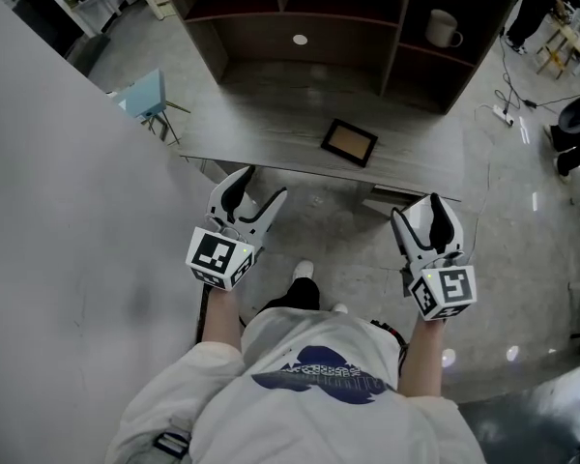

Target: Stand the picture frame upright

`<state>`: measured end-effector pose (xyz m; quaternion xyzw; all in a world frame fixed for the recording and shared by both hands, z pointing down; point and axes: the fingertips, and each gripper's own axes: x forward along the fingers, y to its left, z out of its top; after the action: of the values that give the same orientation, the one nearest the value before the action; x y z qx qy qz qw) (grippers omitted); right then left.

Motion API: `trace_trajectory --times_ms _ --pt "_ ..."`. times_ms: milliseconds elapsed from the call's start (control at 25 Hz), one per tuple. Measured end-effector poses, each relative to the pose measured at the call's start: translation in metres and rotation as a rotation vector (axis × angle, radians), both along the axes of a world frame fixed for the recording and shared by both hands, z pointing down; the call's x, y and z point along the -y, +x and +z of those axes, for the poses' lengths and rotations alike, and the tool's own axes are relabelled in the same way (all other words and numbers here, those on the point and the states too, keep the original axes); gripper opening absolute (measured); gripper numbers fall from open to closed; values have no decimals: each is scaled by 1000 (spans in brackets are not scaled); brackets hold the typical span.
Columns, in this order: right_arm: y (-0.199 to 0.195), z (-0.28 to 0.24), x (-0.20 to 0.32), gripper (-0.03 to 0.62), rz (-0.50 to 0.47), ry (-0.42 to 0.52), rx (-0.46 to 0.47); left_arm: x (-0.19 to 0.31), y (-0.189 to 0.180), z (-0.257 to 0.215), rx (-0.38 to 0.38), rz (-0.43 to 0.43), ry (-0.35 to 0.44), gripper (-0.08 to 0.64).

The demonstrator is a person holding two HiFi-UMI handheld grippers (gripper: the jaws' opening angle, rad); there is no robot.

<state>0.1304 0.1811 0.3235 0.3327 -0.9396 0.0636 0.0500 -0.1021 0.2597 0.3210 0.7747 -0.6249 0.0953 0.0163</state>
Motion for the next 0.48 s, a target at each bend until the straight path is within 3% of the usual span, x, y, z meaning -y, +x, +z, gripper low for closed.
trace_trajectory --times_ms 480 --pt "-85 -24 66 331 93 40 -12 90 -80 -14 41 162 3 255"
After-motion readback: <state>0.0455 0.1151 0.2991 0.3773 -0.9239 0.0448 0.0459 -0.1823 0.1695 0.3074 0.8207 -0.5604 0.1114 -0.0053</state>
